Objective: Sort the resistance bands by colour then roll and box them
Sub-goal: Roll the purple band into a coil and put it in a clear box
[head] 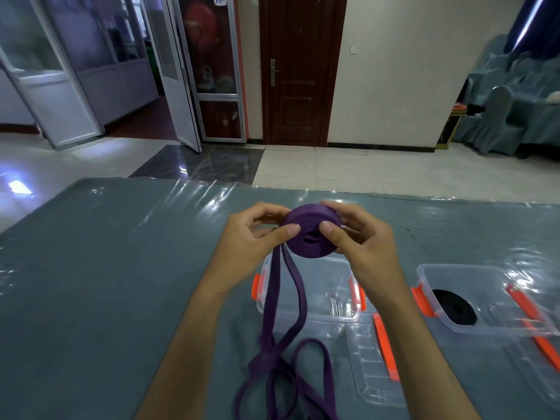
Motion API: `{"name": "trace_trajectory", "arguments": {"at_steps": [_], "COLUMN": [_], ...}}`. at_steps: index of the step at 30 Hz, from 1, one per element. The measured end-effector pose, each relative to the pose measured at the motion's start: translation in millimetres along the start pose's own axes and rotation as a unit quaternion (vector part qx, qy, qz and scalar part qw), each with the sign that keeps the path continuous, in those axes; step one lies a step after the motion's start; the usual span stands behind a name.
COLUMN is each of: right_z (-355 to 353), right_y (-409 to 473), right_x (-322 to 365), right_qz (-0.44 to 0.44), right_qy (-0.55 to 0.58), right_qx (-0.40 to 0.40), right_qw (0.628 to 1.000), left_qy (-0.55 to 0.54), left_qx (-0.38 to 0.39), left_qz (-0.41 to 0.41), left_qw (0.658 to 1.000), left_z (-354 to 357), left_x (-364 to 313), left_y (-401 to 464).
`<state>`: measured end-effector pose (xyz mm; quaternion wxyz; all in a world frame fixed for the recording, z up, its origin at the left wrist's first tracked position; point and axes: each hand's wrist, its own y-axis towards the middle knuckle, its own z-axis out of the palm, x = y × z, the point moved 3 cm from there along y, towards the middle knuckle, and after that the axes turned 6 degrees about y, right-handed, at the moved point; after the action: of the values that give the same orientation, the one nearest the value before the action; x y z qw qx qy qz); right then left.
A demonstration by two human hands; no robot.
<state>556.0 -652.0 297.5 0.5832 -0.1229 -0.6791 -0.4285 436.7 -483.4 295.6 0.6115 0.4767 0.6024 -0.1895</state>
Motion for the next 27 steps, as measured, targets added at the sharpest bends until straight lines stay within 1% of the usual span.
{"name": "trace_trajectory", "arguments": {"at_steps": [2,4,7,10,13,16,18,20,23,25,27], "right_z": [-3.2,-5.3,-6.5,-3.7,-2.5,-4.4,-2.9,-1.7,-2.9,-3.4,-1.3], "right_y": [0.1,-0.4,-1.0,-0.4,-0.9,-1.6,-1.9,-3.3,-4.7,-4.4,-3.1], "right_x": [-5.9,-5.8,-0.3,0.3,-1.1,-2.1,-2.4,-2.0,-1.4,-1.8,-4.5], "right_qz": [0.036,0.052,0.032,0.017,0.016,0.009,0.019,0.022,-0.015,-0.018,0.019], "right_qy": [0.006,0.035,0.077,0.091,0.075,0.035,0.022,0.033,0.053,0.064,0.063], "right_qx": [0.008,0.011,0.003,-0.021,-0.007,0.037,0.063,0.066,0.04,0.034,0.057], "right_qw": [0.999,0.998,0.996,0.995,0.997,0.999,0.998,0.997,0.998,0.997,0.996], "left_qy": [-0.006,-0.005,-0.04,-0.05,-0.06,-0.079,-0.085,-0.103,-0.132,-0.117,-0.071], "left_qx": [0.021,0.031,0.029,0.028,-0.011,-0.07,-0.09,-0.08,-0.028,-0.003,-0.021], "left_qz": [-0.007,-0.016,-0.018,0.001,0.019,0.033,0.037,0.037,0.044,0.052,0.068], "left_qw": [1.0,0.999,0.999,0.998,0.998,0.994,0.992,0.991,0.99,0.992,0.995], "left_z": [0.2,3.7,8.3,9.7,8.9,7.7,8.6,10.1,8.4,3.4,-0.5], "left_x": [2.6,6.4,9.5,8.8,8.4,9.4,11.3,12.1,10.6,7.8,4.5], "left_y": [-0.6,-3.2,-7.1,-7.2,-6.5,-6.9,-6.9,-6.4,-4.4,-2.5,-1.9]}}
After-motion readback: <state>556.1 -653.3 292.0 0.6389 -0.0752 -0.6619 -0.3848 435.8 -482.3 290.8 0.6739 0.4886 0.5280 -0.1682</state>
